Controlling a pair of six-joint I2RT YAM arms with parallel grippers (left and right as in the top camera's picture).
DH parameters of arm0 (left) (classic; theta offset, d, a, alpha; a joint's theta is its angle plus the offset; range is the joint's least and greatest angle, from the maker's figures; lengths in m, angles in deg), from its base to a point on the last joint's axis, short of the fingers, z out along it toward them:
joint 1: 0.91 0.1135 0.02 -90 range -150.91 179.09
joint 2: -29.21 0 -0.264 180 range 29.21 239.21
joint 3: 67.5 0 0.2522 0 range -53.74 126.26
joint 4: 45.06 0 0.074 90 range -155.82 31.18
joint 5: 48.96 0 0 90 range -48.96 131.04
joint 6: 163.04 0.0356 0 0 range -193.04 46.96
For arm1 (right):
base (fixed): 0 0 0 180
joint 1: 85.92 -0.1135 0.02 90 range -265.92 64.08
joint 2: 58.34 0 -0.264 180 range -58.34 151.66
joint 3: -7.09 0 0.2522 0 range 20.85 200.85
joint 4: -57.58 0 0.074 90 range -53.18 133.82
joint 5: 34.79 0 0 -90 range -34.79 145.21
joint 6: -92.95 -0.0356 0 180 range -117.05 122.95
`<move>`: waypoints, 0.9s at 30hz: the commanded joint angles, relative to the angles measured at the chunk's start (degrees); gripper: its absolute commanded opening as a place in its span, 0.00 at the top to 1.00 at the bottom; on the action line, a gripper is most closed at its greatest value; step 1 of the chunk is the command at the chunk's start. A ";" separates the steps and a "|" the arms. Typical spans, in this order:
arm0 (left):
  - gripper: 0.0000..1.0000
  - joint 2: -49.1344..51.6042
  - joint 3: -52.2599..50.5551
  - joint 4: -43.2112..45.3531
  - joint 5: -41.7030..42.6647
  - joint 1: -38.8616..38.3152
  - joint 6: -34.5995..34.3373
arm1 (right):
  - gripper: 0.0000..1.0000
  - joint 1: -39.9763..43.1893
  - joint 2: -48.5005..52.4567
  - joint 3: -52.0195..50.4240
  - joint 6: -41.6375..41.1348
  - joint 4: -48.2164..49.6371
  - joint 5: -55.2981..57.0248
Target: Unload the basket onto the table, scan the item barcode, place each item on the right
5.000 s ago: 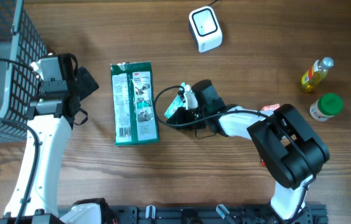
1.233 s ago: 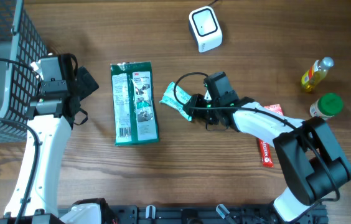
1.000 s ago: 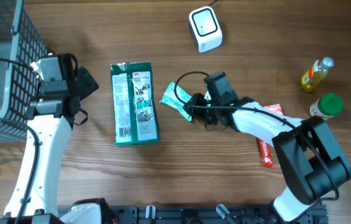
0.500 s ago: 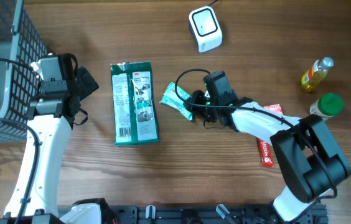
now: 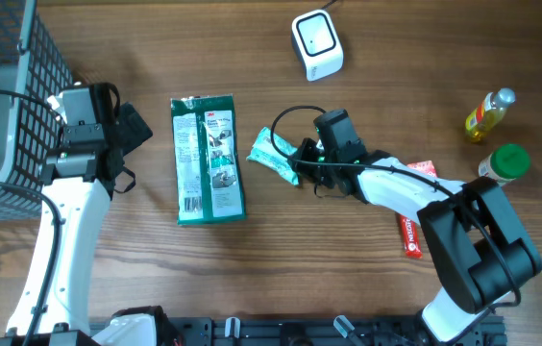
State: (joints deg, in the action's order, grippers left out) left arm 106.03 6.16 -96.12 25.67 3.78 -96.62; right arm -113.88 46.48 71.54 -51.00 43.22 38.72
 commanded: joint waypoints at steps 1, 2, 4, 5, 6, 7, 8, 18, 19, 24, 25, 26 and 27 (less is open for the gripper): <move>0.00 -0.26 0.48 0.02 -0.76 0.35 0.68 | 0.96 1.25 -0.35 -0.55 6.10 0.87 -1.42; 0.01 -0.26 0.48 0.02 -0.76 0.35 0.68 | 0.94 1.92 -1.75 -0.55 9.70 1.49 -2.84; 0.00 -0.26 0.48 0.02 -0.74 0.35 0.68 | 0.91 3.39 -6.69 -0.55 18.82 0.98 -5.70; 0.00 -0.26 0.48 0.02 -0.76 0.35 0.68 | 0.90 3.93 -9.62 -0.55 23.39 0.09 -7.10; 0.00 -0.26 0.48 0.02 -0.74 0.35 0.68 | 0.89 4.20 -11.43 -0.55 26.18 -0.70 -8.11; 0.00 -0.26 0.48 0.02 -0.74 0.35 0.68 | 0.89 4.46 -13.64 -0.55 29.11 -2.12 -9.01; 0.00 -0.26 0.48 0.02 -0.74 0.35 0.68 | 0.88 4.61 -16.06 -0.55 31.23 -4.46 -9.46; 0.00 -0.26 0.48 0.02 -0.74 0.35 0.68 | 0.96 4.63 -26.56 -0.55 56.76 -18.62 -23.58; 0.00 -0.26 0.48 0.02 -0.76 0.35 0.68 | 0.96 4.63 -26.58 -0.55 58.05 -19.43 -24.63; 0.00 -0.26 0.48 0.02 -0.74 0.35 0.68 | 0.96 4.63 -26.56 -0.55 58.71 -20.70 -24.70; 0.00 -0.26 0.48 0.02 -0.74 0.35 0.68 | 0.96 4.63 -26.56 -0.55 58.69 -20.63 -24.70; 0.00 -0.26 0.48 0.02 -0.74 0.35 0.68 | 0.96 4.63 -26.56 -0.55 58.71 -20.55 -24.70; 0.00 -0.26 0.48 0.02 -0.74 0.35 0.68 | 0.96 4.63 -26.56 -0.55 58.69 -20.46 -24.70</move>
State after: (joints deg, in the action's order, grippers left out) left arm 106.03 6.16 -96.12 25.67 3.78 -96.62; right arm -109.12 21.15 70.87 4.82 22.37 17.10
